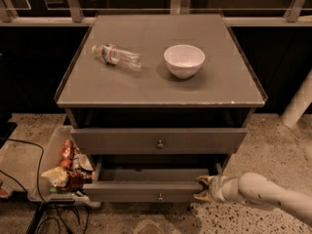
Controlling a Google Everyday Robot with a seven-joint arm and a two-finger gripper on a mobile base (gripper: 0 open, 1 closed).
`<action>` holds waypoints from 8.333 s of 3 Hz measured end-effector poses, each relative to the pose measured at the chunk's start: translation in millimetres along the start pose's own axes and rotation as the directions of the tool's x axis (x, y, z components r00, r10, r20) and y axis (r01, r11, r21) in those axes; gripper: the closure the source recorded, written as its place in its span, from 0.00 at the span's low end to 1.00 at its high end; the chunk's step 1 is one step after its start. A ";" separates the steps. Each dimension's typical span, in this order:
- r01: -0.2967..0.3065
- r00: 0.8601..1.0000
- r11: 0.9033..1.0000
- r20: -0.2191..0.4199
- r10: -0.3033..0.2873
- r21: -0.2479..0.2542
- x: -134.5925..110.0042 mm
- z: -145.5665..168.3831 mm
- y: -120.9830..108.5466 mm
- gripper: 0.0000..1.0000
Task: Open middle drawer
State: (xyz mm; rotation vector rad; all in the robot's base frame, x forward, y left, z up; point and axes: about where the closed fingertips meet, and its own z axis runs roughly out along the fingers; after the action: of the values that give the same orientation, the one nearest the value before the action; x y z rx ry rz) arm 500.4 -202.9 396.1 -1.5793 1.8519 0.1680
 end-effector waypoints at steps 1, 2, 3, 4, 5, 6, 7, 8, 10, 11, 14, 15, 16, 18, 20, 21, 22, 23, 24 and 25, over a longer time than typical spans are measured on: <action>0.000 1.000 1.000 0.000 0.000 0.000 -2.0 -2.6 -1.2 1.00; -0.010 1.000 1.000 0.007 0.010 -0.010 5.6 -9.9 16.3 1.00; -0.010 1.000 1.000 0.007 0.010 -0.010 3.1 -12.6 15.0 1.00; -0.010 1.000 1.000 0.008 0.010 -0.010 3.1 -12.6 15.0 0.82; -0.010 1.000 1.000 0.008 0.010 -0.010 3.1 -12.5 15.0 0.59; -0.010 1.000 1.000 0.008 0.010 -0.010 3.1 -12.5 15.0 0.35; -0.003 1.000 0.999 0.031 0.004 -0.047 7.5 -7.0 24.6 0.12; -0.002 0.999 0.999 0.032 0.004 -0.049 6.5 -8.3 24.4 0.13; 0.002 0.999 0.996 0.040 0.002 -0.087 7.0 -10.7 34.8 0.59; 0.002 0.999 0.996 0.041 0.002 -0.088 4.5 -14.0 33.4 0.83; 0.005 0.999 0.995 0.055 0.000 -0.097 10.0 -26.2 55.3 0.98; 0.005 0.998 0.995 0.055 0.000 -0.097 10.0 -26.1 55.4 0.80; 0.005 0.998 0.995 0.055 0.000 -0.097 9.9 -26.1 55.4 0.56; -0.002 0.997 0.991 0.073 0.013 -0.136 14.1 -17.8 60.9 0.09; -0.008 0.997 0.988 0.072 0.020 -0.157 14.8 -21.6 65.4 0.33; -0.008 0.997 0.988 0.072 0.020 -0.157 14.3 -22.4 64.7 0.58; -0.011 0.997 0.985 0.068 0.023 -0.174 19.2 -23.2 71.1 0.80; -0.011 0.997 0.985 0.068 0.023 -0.174 17.2 -23.7 68.4 1.00; -0.011 0.997 0.985 0.068 0.023 -0.174 16.9 -23.5 65.6 1.00; -0.011 0.997 0.985 0.068 0.023 -0.174 16.6 -23.9 64.8 1.00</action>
Offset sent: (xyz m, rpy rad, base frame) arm -0.3109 -0.0896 -0.0595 0.1646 0.1714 0.0001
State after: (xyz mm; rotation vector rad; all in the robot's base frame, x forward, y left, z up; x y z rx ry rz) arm 431.2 -212.3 383.6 -1.6521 1.8387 0.3965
